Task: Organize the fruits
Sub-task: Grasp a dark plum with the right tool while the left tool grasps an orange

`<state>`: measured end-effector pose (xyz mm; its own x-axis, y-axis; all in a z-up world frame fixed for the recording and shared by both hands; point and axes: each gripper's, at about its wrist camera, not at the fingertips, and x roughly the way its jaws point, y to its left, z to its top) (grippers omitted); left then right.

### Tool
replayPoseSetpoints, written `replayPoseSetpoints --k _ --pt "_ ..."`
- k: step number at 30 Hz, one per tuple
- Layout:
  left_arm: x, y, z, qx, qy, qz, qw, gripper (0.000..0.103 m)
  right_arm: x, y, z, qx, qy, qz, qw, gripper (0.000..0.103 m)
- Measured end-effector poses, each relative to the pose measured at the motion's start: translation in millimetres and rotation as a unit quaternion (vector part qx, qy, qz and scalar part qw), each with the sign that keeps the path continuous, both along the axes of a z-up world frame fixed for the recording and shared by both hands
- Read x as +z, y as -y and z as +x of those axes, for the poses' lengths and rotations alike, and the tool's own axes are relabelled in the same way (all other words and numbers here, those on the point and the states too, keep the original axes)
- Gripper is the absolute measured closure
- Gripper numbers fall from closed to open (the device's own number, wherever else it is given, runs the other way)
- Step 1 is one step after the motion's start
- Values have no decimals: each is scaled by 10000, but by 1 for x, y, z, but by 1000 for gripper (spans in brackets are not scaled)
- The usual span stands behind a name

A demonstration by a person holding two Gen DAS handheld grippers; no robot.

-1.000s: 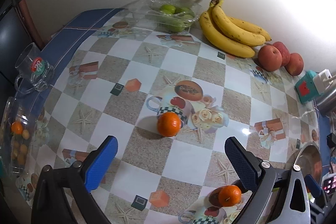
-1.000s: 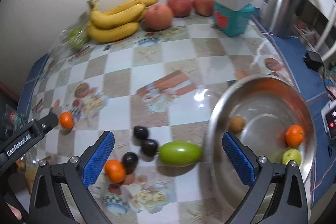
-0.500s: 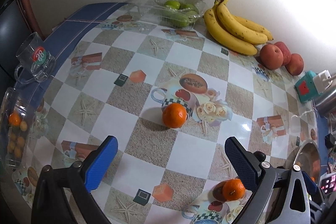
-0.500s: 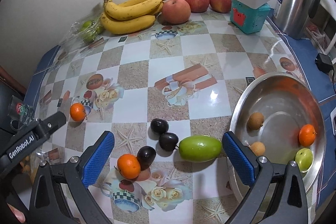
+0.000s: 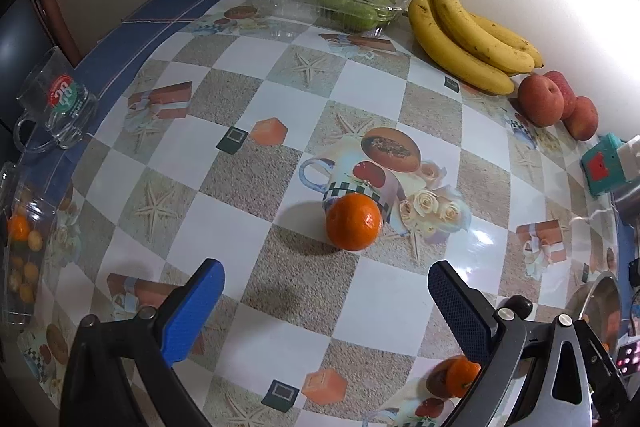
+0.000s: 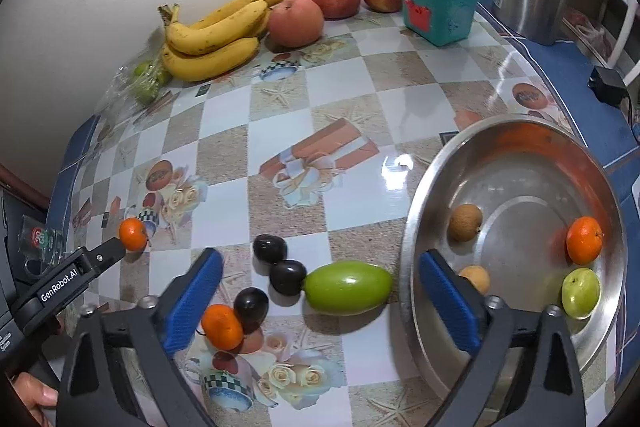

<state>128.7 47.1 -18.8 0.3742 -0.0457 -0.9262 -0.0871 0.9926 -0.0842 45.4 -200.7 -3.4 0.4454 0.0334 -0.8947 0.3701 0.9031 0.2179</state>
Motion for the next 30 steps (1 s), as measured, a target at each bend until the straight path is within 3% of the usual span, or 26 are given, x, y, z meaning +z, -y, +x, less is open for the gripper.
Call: replayPoseSetpoints --k 3,6,10,12,30 --pt "-3 1 4 -45 -21 8 10000 0 -3 2 2 -6 9 31 10000 14" --pt "-6 3 7 -78 -54 28 10000 1 -6 -1 7 100 33 115 9999 29" --pt "-8 4 10 -101 -62 -61 9999 3 -12 -6 14 242 -6 185 9995 34" --pt "-10 5 12 -126 -79 -95 9998 10 -13 -10 17 337 -27 166 9993 38" --pt "-30 11 25 -151 -312 -173 9992 24 -34 -43 42 977 -379 -232 9942 53"
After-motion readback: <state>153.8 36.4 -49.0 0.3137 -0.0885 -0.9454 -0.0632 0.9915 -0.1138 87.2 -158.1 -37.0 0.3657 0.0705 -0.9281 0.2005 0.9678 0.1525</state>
